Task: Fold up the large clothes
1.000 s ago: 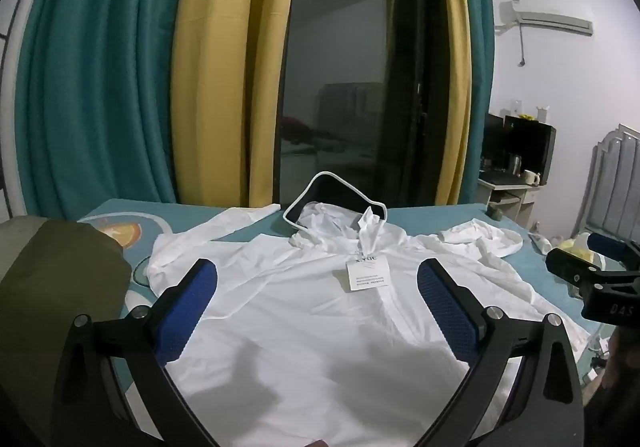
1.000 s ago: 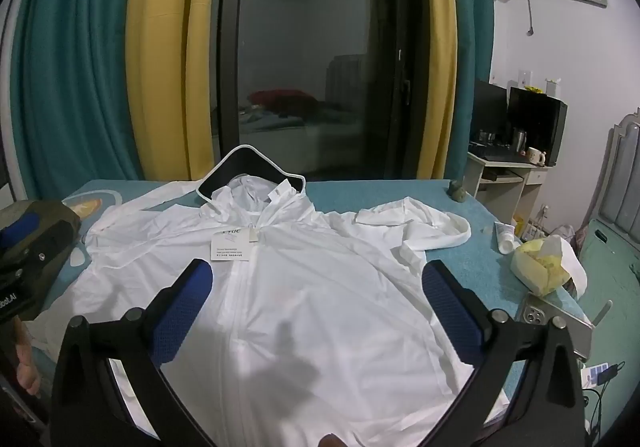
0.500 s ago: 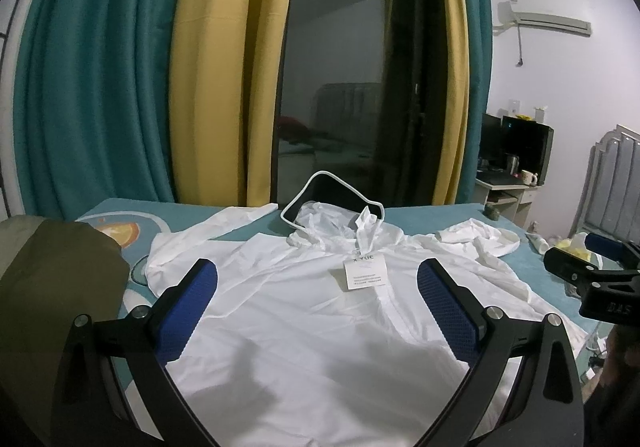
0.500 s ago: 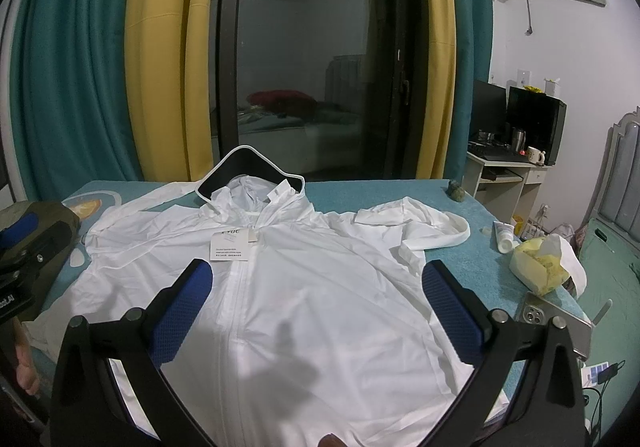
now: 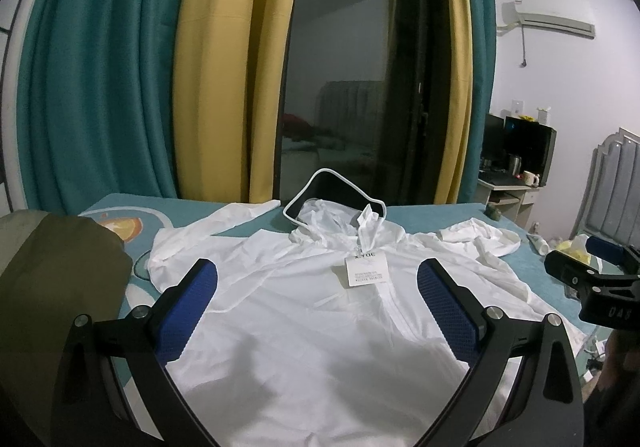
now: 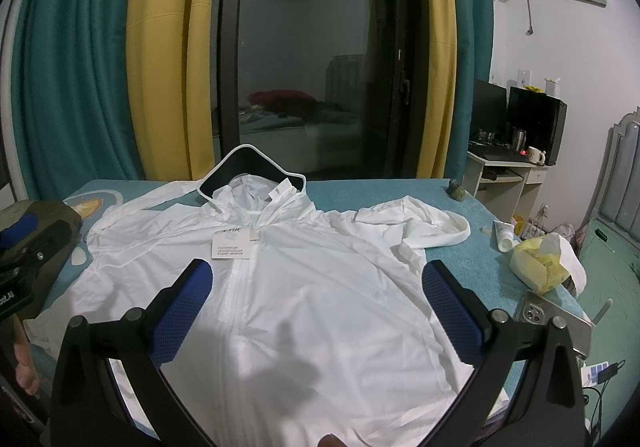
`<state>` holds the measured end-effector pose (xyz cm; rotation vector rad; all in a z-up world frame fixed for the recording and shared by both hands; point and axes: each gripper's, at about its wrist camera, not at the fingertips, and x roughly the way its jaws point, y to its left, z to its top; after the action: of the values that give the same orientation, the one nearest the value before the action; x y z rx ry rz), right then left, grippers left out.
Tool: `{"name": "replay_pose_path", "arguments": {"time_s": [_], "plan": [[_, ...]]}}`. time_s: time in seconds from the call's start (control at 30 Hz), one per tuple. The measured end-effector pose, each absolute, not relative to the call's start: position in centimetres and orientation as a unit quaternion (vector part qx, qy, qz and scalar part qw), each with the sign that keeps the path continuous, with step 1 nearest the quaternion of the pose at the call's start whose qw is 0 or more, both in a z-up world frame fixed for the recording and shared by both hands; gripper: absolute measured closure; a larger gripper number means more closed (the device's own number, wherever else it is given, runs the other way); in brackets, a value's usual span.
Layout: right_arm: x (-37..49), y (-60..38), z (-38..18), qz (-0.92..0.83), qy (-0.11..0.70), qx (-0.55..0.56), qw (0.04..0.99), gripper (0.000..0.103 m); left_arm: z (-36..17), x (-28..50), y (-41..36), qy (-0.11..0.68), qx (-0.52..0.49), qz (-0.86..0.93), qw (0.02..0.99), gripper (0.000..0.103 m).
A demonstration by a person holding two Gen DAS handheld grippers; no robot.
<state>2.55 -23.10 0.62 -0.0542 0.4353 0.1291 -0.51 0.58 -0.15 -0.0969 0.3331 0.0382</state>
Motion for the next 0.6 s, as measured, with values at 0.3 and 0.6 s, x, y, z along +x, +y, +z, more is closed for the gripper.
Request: {"name": "replay_pose_path", "arguments": {"time_s": [0.3,0.6], "plan": [[1.1,-22.8,0.2,0.066,0.219,-0.029,0.973,0.000,-0.6,-1.5,0.3,0.178,-0.051,0.012,0.983,0.001],[-1.0,-23.1,-0.9,0.064,0.230,-0.029,0.971,0.000,-1.9,-3.2,-0.1,0.196,-0.053,0.005,0.979,0.001]]}}
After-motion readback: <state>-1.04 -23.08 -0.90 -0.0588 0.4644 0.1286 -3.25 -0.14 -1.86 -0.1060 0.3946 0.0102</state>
